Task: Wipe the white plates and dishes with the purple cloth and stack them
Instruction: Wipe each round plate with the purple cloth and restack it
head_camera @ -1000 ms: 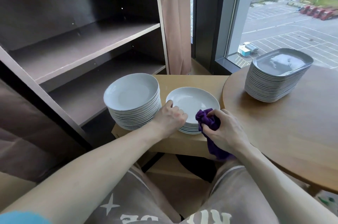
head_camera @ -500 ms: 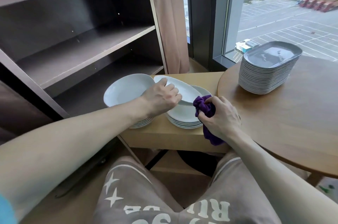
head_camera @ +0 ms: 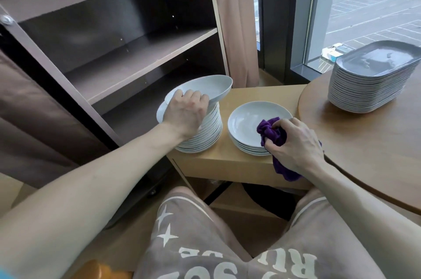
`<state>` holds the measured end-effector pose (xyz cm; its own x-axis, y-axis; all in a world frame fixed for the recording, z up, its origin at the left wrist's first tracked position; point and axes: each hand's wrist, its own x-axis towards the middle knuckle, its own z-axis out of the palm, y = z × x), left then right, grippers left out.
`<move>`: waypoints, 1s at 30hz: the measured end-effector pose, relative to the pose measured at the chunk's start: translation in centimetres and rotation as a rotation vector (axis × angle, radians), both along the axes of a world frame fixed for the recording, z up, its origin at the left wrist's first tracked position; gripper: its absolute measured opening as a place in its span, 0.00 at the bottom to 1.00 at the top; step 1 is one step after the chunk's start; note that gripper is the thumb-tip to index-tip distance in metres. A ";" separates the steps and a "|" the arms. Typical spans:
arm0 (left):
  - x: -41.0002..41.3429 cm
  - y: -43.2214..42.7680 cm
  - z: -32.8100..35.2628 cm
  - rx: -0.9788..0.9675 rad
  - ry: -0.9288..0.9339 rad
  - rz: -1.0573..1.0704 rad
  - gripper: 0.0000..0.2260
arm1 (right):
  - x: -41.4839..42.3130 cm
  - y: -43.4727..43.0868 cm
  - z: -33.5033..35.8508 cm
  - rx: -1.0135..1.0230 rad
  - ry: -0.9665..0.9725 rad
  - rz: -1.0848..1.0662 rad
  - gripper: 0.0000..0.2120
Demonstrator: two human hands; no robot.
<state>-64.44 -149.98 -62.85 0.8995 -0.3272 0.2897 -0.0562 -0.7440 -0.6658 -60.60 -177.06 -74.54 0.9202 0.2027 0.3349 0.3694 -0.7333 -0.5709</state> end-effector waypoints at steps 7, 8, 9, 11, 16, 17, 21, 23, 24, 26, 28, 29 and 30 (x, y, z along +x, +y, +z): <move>-0.6 2.5 -0.8 -0.031 0.088 0.172 0.11 | 0.0 0.0 -0.1 -0.018 0.000 0.028 0.15; -0.6 2.7 -0.9 -0.036 0.098 0.177 0.12 | -0.1 0.1 -0.2 -0.013 0.001 0.028 0.14; -0.5 2.8 -1.2 -0.039 0.112 0.182 0.12 | -0.2 0.1 -0.2 -0.002 0.003 0.026 0.14; -0.3 2.9 -1.6 -0.052 0.132 0.186 0.11 | -0.2 0.2 -0.3 0.008 0.004 0.023 0.13; 0.5 3.6 -2.2 -0.148 0.231 0.178 0.10 | 0.0 0.1 -0.7 -0.006 0.020 0.020 0.13; 0.6 3.8 -2.3 -0.199 0.253 0.189 0.10 | 0.0 0.1 -0.8 -0.007 0.024 0.017 0.13; 1.2 4.7 -2.5 -0.509 0.308 0.232 0.06 | 0.3 0.4 -1.3 -0.013 0.041 0.020 0.14; 1.5 5.4 -2.1 -0.666 0.364 0.292 0.05 | 0.4 0.5 -1.5 -0.018 0.058 0.026 0.14; 1.6 5.7 -1.8 -0.736 0.397 0.324 0.04 | 0.4 0.6 -1.6 -0.024 0.063 0.030 0.14; 1.9 6.3 -1.4 -0.846 0.463 0.381 0.01 | 0.3 0.6 -1.8 -0.041 0.069 0.039 0.14; 2.2 6.4 -1.6 -0.990 0.530 0.412 0.08 | 0.4 0.7 -1.9 -0.053 0.072 0.042 0.15; 2.3 6.1 -1.8 -1.049 0.555 0.431 0.14 | 0.4 0.7 -1.9 -0.056 0.074 0.041 0.15; 2.4 5.6 -2.1 -1.061 0.557 0.447 0.20 | 0.4 0.7 -1.9 -0.053 0.077 0.038 0.15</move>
